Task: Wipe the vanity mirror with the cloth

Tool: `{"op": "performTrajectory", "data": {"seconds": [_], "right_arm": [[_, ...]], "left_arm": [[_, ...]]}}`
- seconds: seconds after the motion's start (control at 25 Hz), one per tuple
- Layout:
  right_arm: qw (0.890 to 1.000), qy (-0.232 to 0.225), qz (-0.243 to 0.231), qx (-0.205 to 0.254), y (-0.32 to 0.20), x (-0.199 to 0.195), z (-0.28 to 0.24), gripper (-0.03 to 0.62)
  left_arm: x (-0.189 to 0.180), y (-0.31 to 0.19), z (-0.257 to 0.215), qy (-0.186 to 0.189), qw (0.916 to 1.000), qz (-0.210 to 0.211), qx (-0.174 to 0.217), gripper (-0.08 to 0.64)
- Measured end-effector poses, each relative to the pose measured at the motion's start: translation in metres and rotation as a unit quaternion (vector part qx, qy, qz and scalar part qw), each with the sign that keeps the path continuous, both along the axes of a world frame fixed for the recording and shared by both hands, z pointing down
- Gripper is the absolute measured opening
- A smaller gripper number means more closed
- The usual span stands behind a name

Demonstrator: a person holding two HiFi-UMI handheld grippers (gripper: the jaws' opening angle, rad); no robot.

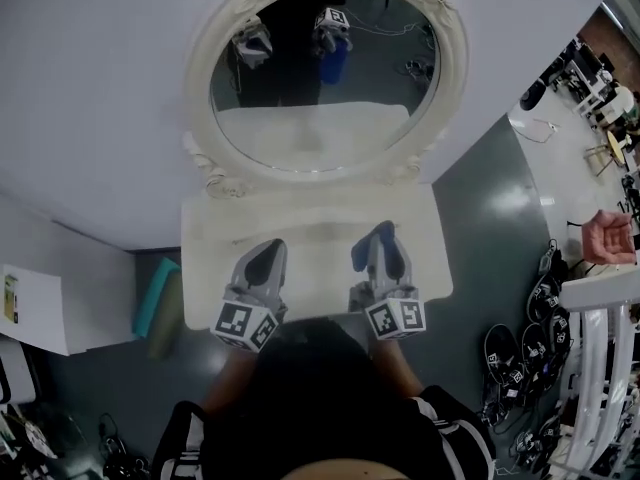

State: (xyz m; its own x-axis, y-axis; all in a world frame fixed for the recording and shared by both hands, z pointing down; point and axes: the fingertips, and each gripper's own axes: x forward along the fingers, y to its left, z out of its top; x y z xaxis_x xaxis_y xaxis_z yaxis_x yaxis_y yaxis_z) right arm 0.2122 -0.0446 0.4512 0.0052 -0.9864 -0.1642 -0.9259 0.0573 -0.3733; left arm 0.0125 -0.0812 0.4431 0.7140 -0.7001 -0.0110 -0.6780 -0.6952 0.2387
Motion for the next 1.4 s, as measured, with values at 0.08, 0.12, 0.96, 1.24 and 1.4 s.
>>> {"op": "performTrajectory", "data": {"seconds": [0.08, 0.12, 0.96, 1.24, 1.4], "right_arm": [[1.000, -0.004, -0.009, 0.011, -0.029, 0.013, -0.008, 0.060], [1.000, -0.006, -0.011, 0.016, -0.044, 0.020, -0.013, 0.060], [0.985, -0.041, 0.081, 0.145, -0.220, 0.114, -0.113, 0.060], [0.978, -0.073, 0.092, 0.170, -0.235, 0.124, -0.120, 0.060], [0.974, -0.095, 0.089, 0.185, -0.234, 0.128, -0.137, 0.060]], "left_arm": [[0.006, -0.018, -0.011, 0.002, 0.9998, -0.018, 0.002, 0.011], [0.008, -0.027, -0.015, 0.004, 0.9996, -0.026, 0.001, 0.011], [0.006, -0.131, -0.042, 0.011, 0.9985, -0.051, 0.015, 0.011], [-0.002, -0.144, -0.033, 0.008, 0.9982, -0.059, 0.005, 0.011], [-0.007, -0.148, -0.029, 0.009, 0.9981, -0.061, 0.000, 0.011]]}}
